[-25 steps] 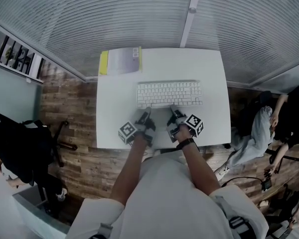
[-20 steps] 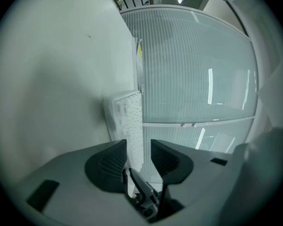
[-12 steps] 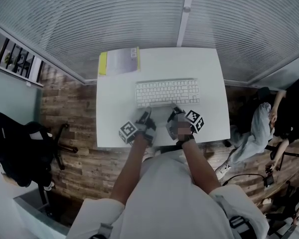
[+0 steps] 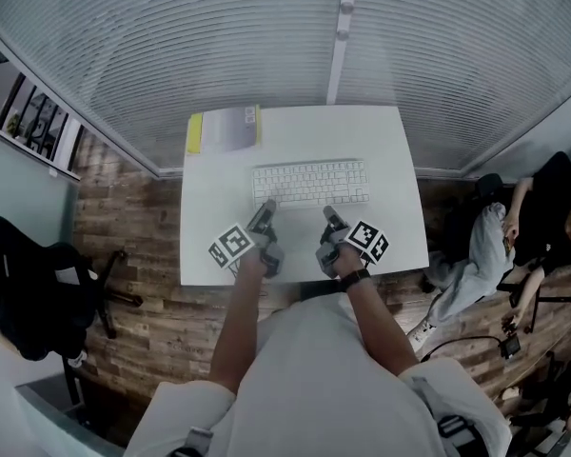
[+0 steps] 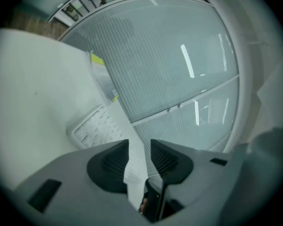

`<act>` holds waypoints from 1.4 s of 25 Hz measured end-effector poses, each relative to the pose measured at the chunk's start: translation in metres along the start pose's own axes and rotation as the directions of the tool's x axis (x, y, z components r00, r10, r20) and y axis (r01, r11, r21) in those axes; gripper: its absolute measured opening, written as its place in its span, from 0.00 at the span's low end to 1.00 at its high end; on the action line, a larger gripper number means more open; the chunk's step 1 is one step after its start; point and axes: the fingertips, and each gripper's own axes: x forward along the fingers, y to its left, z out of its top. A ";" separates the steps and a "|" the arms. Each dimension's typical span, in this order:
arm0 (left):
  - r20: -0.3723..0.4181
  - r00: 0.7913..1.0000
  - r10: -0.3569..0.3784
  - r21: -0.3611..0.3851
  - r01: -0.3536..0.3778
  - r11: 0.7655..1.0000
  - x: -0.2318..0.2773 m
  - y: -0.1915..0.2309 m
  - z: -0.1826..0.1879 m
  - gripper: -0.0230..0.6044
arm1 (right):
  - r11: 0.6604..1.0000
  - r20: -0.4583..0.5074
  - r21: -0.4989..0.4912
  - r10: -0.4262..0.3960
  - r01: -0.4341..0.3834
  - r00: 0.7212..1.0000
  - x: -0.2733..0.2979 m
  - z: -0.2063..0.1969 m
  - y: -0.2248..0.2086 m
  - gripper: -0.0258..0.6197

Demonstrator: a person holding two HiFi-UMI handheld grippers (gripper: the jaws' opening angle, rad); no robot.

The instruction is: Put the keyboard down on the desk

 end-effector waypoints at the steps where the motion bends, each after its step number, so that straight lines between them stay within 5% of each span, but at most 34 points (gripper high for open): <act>1: -0.018 1.000 -0.004 0.065 0.005 0.998 -0.001 -0.010 0.003 0.26 | 0.999 -0.015 -0.045 -0.005 0.005 1.000 -0.003 0.001 0.005 0.06; 4: -0.101 0.995 0.018 0.286 0.012 0.958 -0.004 -0.042 0.006 0.26 | 0.953 -0.076 -0.296 -0.095 0.069 0.993 -0.017 0.007 0.022 0.06; 7: -0.107 0.991 0.078 0.473 -0.019 0.881 -0.012 -0.067 0.011 0.26 | 0.831 -0.035 -0.547 -0.143 0.101 0.989 -0.031 0.020 0.049 0.06; 12: -0.027 0.987 0.159 0.696 -0.095 0.712 -0.022 -0.091 0.019 0.26 | 0.661 0.079 -0.742 -0.076 0.110 0.994 -0.049 0.036 0.104 0.06; 16: 0.132 0.981 0.141 0.817 -0.188 0.545 -0.034 -0.118 0.034 0.22 | 0.496 0.169 -0.853 -0.033 0.164 0.985 -0.066 0.045 0.139 0.06; 18: 0.193 0.975 0.114 0.847 -0.224 0.483 -0.039 -0.133 0.041 0.20 | 0.432 0.218 -0.880 0.001 0.196 0.976 -0.074 0.051 0.158 0.06; 20: 0.227 0.970 0.085 0.856 -0.240 0.457 -0.044 -0.148 0.045 0.14 | 0.394 0.255 -0.893 0.044 0.218 0.966 -0.083 0.057 0.176 0.06; 26: 0.315 0.948 0.055 0.853 -0.308 0.421 -0.061 -0.176 0.060 0.07 | 0.348 0.293 -0.909 0.138 0.230 0.946 -0.105 0.065 0.219 0.06; 31: 0.311 0.950 0.034 0.857 -0.296 0.421 -0.069 -0.194 0.060 0.06 | 0.389 0.302 -0.894 0.152 0.224 0.941 -0.116 0.069 0.230 0.06; 35: 0.315 0.949 0.017 0.860 -0.293 0.417 -0.074 -0.196 0.060 0.06 | 0.372 0.319 -0.895 0.155 0.244 0.935 -0.125 0.075 0.232 0.06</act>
